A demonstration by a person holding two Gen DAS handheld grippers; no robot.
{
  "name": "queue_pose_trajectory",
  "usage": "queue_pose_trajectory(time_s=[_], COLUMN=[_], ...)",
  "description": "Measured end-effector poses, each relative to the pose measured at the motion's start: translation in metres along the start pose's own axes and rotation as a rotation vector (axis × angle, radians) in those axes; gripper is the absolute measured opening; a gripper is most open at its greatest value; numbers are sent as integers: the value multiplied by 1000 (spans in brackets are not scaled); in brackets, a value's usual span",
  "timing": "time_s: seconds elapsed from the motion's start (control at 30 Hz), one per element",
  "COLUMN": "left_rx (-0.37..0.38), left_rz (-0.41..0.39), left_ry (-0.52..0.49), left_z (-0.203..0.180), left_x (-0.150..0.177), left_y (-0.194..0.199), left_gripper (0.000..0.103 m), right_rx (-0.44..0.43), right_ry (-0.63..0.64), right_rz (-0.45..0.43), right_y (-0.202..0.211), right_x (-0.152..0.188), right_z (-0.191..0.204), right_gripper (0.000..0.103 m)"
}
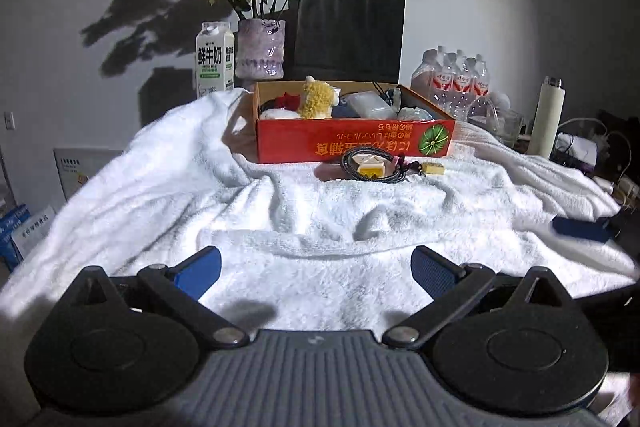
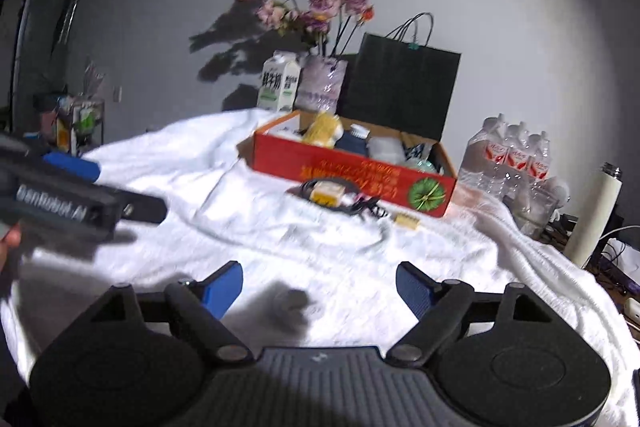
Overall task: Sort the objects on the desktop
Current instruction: 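Withdraw both open tools from the box back over the towel, then grasp the coiled black cable with the left tool while the right tool grasps the white puck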
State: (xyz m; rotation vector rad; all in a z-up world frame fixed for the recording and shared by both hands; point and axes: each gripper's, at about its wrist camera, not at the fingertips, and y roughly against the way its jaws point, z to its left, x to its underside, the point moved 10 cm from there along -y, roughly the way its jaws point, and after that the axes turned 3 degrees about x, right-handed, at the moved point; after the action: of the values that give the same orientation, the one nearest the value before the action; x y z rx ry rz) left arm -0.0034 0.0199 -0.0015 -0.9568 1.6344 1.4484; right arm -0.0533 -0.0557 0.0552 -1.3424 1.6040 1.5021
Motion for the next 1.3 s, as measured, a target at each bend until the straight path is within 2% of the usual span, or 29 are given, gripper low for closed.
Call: queue_pose_trajectory(time_s=[0.03,0.13,0.3,0.43,0.47,0.6,0.77,0.83,0.93,0.97,1.0,1.07,1.1,1.13,1.2,1.3], left_rx=[7,7,23,44,50,68,147,132,160,181,205,242,263,290,286,255], left_rz=[0,0,21,14,10,1,69,130,193,212,213,228,234,235,207,197], left_ry=[2,-10,-5,-16,-16,-15,30,49,82,98,114,141,157,179,192,159], left_z=[0,-2,-2,-3,-3,-2,-4,-1,0,-2,-4,-6,-8,-9,-8,-10], left_x=[0,2,4,-10,-16,-49,-78,-78,-74,-72,-72,-72,-72,-72,-77,-78], left_y=[-2,-5,-17,-33,-39,-77,-153,-185,-222,-230,-235,-241,-243,-244,-242,-228], left_gripper=[103,103,102,100,98,76,64,45,42,46,51,52,46,35,15,14], right_rx=[0,-10,-44,-70,-89,-93,-41,-14,-3,0,1,7,3,0,-6,-7], right_ry=[4,-5,-84,-152,-166,-185,-193,-195,-225,-235,-239,-248,-251,-255,-265,-272], right_rz=[23,40,121,183,191,169,127,127,132,137,143,151,152,152,152,151], right_y=[-7,-13,-37,-55,-58,-63,-76,-83,-90,-93,-95,-100,-102,-103,-107,-110], right_x=[5,9,21,28,28,16,-6,-7,-5,-3,-1,3,4,4,5,6], right_z=[3,6,2,-2,-2,-8,-37,-48,-60,-62,-64,-68,-68,-69,-71,-72], right_gripper=[73,69,56,38,38,38,38,38,38,38,38,38,38,38,38,38])
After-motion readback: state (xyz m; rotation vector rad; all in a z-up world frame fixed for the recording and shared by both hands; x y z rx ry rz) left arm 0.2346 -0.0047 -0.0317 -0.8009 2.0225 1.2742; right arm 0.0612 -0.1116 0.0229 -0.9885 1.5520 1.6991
